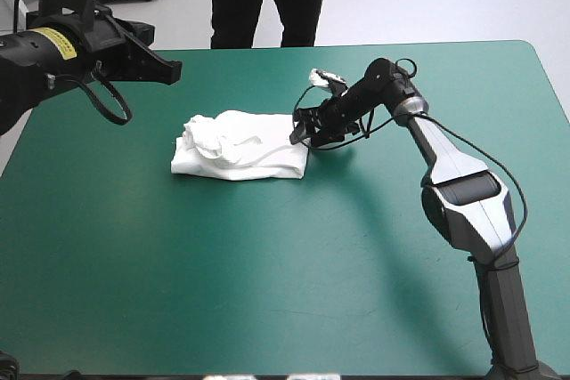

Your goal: Fold the cloth

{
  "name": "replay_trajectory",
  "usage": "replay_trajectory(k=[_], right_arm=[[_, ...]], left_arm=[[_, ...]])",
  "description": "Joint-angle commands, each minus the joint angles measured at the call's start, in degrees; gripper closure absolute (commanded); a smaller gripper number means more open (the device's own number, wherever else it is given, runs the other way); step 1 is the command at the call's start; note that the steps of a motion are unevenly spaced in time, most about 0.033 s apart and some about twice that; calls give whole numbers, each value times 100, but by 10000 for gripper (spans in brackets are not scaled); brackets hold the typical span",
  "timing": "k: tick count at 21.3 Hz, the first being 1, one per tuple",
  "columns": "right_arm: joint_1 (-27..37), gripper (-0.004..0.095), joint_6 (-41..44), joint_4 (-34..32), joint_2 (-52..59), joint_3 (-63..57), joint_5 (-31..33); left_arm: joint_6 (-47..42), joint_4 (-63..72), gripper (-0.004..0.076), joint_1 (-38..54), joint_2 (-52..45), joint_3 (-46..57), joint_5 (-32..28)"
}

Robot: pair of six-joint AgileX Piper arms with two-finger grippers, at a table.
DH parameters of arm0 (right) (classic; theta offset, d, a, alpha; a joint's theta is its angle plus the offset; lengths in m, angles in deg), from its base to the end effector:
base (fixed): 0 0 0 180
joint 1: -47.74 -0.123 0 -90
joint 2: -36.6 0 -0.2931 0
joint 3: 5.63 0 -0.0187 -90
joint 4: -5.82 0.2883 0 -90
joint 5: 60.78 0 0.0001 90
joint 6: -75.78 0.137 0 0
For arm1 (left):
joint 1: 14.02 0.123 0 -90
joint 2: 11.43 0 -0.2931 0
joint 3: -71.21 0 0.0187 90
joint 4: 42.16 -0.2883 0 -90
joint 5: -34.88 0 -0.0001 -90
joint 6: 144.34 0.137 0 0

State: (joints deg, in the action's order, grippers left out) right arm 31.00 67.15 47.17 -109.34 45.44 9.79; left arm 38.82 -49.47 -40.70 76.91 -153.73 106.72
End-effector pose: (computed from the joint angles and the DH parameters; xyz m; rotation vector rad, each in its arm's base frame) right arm 0.5201 0.2456 0.1808 -0.3895 2.7345 1.0463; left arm 0.2747 -0.1195 0.5805 0.4807 1.9489 -0.1153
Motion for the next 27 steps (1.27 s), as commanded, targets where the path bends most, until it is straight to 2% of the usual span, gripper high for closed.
replay_trajectory(k=[1, 4, 5, 6, 7, 9, 13, 15, 18, 27], right_arm=[[-70, 344, -20, 349, 249, 135, 98], [-107, 347, -20, 436, 167, 135, 87], [-118, 406, -70, 419, 127, 135, 87], [-118, 482, -94, 352, 127, 135, 87], [-118, 673, -153, 162, 127, 135, 87], [-118, 914, -170, -164, 127, 135, 87], [-94, 920, -83, -911, 156, 145, 87], [-32, 920, 294, -1997, 326, 116, 95], [239, 920, 609, -2762, 644, -239, 101], [1666, 920, 717, -4587, 2851, -3404, 87]], left_arm=[[-57, -27, 733, -5, -164, -145, 201], [-57, -27, 733, -5, -164, -145, 201], [-57, -14, 733, -5, -164, -145, 201], [-71, -4, 733, -5, -164, -145, 201], [-85, -4, 733, -5, -164, -145, 201], [-93, -4, 733, -5, -164, -145, 201], [-127, -4, 733, -5, -164, -145, 201], [-163, -4, 733, -5, -164, -145, 201], [-163, 23, 733, -5, -164, -145, 201], [-163, 48, 733, -5, -164, -145, 201]])
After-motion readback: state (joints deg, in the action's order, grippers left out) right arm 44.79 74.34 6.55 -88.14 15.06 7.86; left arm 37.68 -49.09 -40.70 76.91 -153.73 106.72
